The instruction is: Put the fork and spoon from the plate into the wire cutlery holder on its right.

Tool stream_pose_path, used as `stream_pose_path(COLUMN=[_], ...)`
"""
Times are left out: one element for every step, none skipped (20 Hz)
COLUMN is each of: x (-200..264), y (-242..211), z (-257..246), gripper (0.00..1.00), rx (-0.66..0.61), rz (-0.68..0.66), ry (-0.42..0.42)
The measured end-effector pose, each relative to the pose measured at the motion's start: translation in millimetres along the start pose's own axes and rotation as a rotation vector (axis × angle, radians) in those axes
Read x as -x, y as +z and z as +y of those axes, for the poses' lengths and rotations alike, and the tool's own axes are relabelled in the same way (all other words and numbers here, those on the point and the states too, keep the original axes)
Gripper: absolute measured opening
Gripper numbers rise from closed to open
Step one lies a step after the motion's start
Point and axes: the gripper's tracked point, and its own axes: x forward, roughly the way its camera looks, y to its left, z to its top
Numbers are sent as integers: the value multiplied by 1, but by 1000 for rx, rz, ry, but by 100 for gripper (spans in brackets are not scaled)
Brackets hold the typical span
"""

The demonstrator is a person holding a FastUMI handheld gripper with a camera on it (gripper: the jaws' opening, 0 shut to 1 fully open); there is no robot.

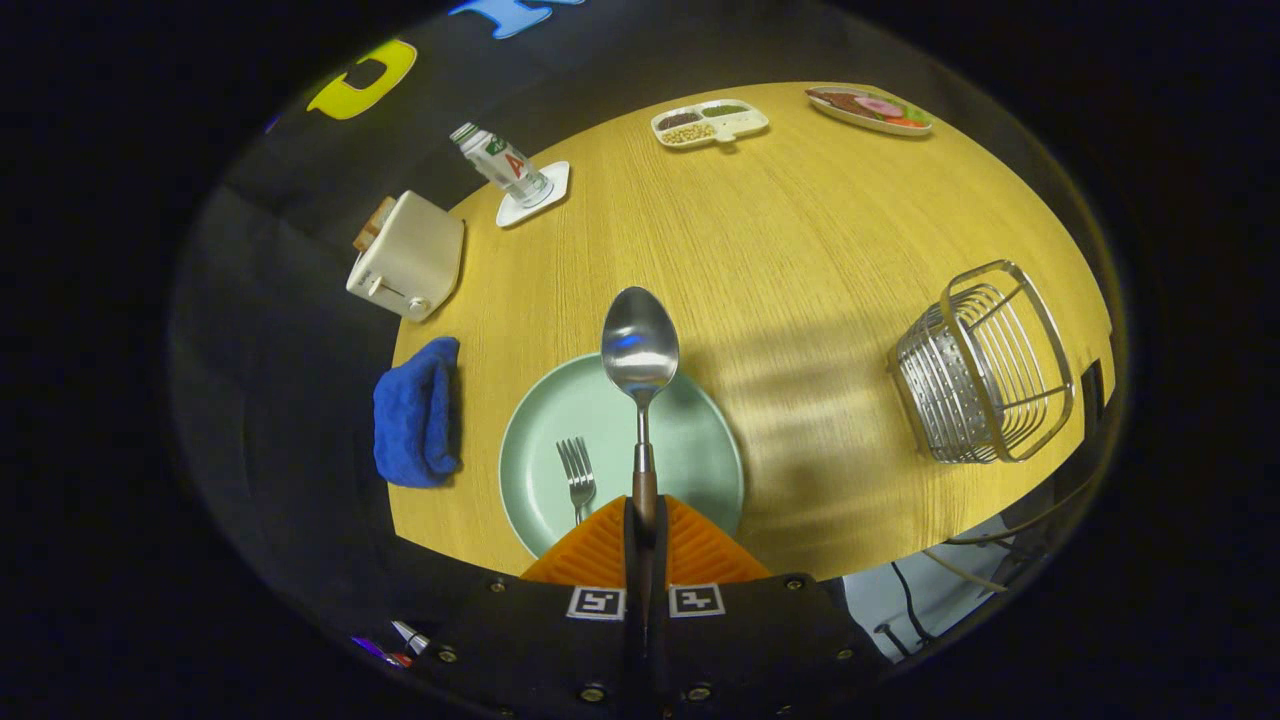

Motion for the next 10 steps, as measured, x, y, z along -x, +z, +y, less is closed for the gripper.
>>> stream_pose_path(x=[5, 9, 14, 19, 24, 28, 34, 39, 43, 47], y=[5, 9, 12, 16, 19, 21, 21, 23, 24, 24], z=[-4, -8, -13, -19, -24, -29, -36, -41, -47, -54], gripper=[2, 2, 2, 2, 2, 2, 2, 2, 2, 2], rx=[-7, -14, -21, -29, -34, -40, -48, -57, -65, -77], rz=[-19, -35, -54, -73, -86, -98, -110, -122, -132, -144], ry=[-3, -7, -15, -25, -33, -41, -48, -55, -63, -72])
